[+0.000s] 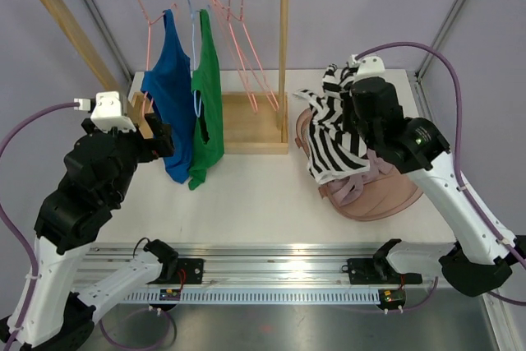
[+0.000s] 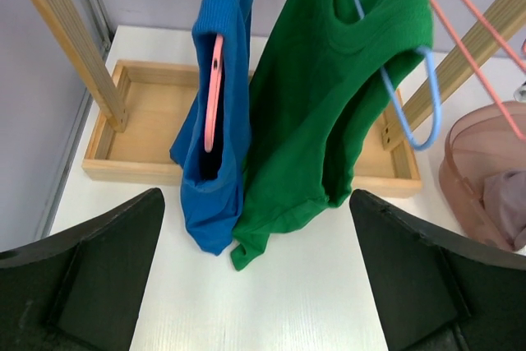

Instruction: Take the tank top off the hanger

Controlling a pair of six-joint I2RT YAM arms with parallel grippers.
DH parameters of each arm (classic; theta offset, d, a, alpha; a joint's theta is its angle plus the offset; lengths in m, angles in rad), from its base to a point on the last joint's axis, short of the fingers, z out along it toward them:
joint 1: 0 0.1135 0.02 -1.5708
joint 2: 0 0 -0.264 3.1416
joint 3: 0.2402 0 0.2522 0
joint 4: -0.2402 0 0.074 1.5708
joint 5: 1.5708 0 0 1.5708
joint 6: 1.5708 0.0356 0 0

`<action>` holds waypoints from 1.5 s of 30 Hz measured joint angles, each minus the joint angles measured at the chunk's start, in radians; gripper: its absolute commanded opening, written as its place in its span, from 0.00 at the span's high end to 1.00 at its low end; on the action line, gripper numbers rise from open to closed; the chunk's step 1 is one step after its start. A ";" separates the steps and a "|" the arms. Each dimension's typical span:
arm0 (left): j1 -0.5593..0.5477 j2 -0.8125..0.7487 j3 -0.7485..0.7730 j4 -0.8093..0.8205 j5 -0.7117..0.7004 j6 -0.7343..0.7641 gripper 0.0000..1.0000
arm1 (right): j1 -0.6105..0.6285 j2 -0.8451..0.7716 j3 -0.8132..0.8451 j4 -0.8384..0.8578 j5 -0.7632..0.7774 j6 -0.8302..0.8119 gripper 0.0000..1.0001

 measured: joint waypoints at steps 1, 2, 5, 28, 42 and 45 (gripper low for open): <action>0.000 0.011 0.022 -0.003 0.001 0.000 0.01 | -0.038 -0.002 -0.011 -0.001 0.018 -0.002 0.90; 0.000 0.021 0.039 -0.003 0.001 0.000 0.01 | -0.083 0.000 -0.031 0.000 0.035 -0.001 0.74; 0.000 0.062 0.111 -0.011 0.006 -0.001 0.01 | -0.197 0.018 -0.128 0.016 0.064 0.019 0.01; 0.000 0.619 0.698 -0.119 0.038 0.002 0.06 | -0.232 -0.308 -0.434 0.237 -0.337 0.121 0.02; 0.127 0.845 0.863 -0.123 0.114 0.075 0.51 | -0.232 -0.317 -0.549 0.301 -0.631 0.164 0.08; 0.156 0.879 0.885 -0.124 0.153 0.075 0.69 | -0.232 -0.318 -0.552 0.302 -0.655 0.165 0.09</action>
